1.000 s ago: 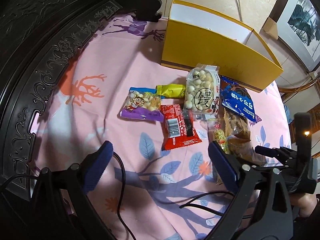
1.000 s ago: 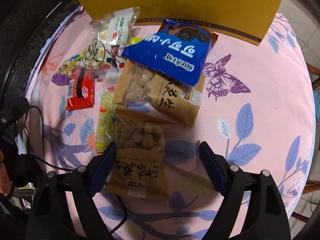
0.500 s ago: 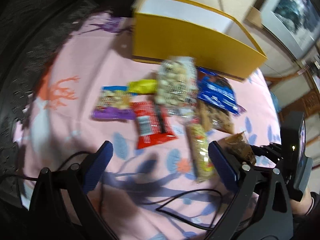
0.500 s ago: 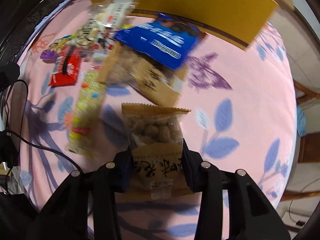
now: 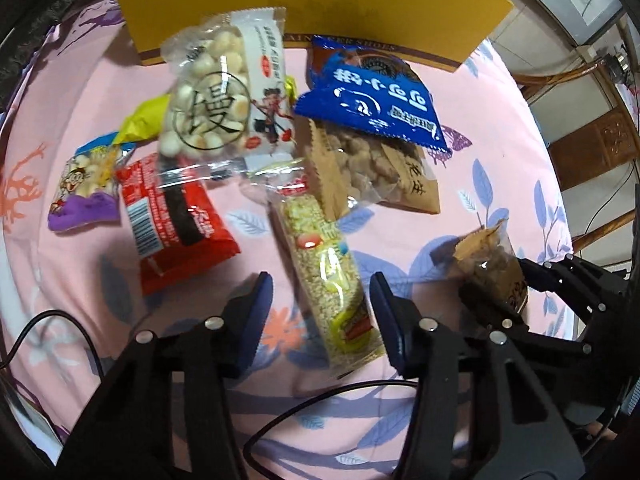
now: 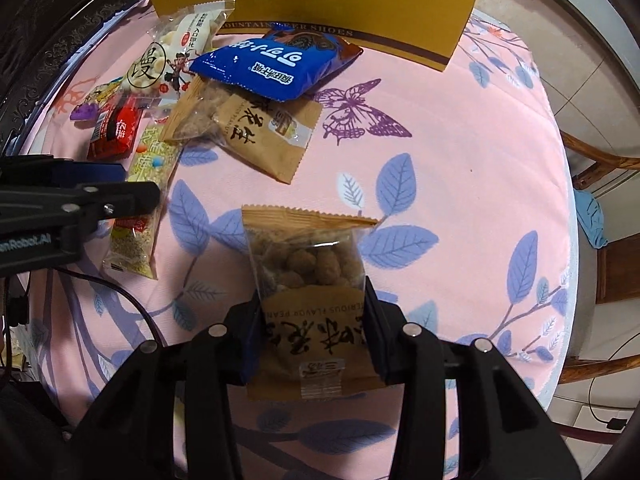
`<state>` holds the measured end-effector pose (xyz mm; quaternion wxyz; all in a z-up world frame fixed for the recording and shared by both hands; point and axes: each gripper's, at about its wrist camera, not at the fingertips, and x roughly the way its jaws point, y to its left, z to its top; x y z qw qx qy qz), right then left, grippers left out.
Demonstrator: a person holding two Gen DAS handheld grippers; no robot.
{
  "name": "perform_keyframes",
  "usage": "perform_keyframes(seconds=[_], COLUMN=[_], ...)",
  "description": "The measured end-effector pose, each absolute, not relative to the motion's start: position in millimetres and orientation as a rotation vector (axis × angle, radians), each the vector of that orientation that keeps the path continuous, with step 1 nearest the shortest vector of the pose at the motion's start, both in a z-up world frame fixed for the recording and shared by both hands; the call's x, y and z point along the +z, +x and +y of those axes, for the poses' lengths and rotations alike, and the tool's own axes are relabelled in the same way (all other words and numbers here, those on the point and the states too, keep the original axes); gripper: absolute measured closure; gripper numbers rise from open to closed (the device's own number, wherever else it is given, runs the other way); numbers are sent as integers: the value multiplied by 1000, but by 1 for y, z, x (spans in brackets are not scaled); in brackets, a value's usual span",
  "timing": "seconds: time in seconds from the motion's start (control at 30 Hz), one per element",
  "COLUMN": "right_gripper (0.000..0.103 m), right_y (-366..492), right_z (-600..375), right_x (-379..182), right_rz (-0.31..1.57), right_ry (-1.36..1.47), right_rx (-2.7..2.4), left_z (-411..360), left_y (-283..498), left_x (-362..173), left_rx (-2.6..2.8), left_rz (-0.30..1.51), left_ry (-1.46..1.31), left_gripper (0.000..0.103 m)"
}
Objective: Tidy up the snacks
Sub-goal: 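Grasp the brown peanut bag with the right gripper while the left gripper grasps the rice bar, then carry both snacks over the yellow box and release them inside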
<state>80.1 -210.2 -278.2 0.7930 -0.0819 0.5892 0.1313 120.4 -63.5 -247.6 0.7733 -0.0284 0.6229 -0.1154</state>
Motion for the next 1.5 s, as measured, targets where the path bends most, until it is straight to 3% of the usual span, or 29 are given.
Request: perform_keyframes(seconds=[0.23, 0.3, 0.37, 0.77, 1.3, 1.5], right_gripper=[58, 58, 58, 60, 61, 61], right_y=[73, 73, 73, 73, 76, 75], right_z=[-217, -216, -217, -216, -243, -240], right_x=[-272, -272, -272, -271, -241, -245], right_rz=[1258, 1258, 1258, 1259, 1230, 1248], right_ry=[-184, -185, -185, -193, -43, -52], right_rx=[285, 284, 284, 288, 315, 318], left_z=[-83, -84, -85, -76, 1, -4], left_y=[117, 117, 117, 112, 82, 82], left_x=[-254, -254, -254, -249, -189, -218], left_rx=[-272, -264, -249, -228, -209, -203], left_rz=[1365, 1364, 1361, 1354, 1209, 1277], left_ry=[-20, -12, 2, 6, -185, -139], left_gripper=[52, 55, 65, 69, 73, 73])
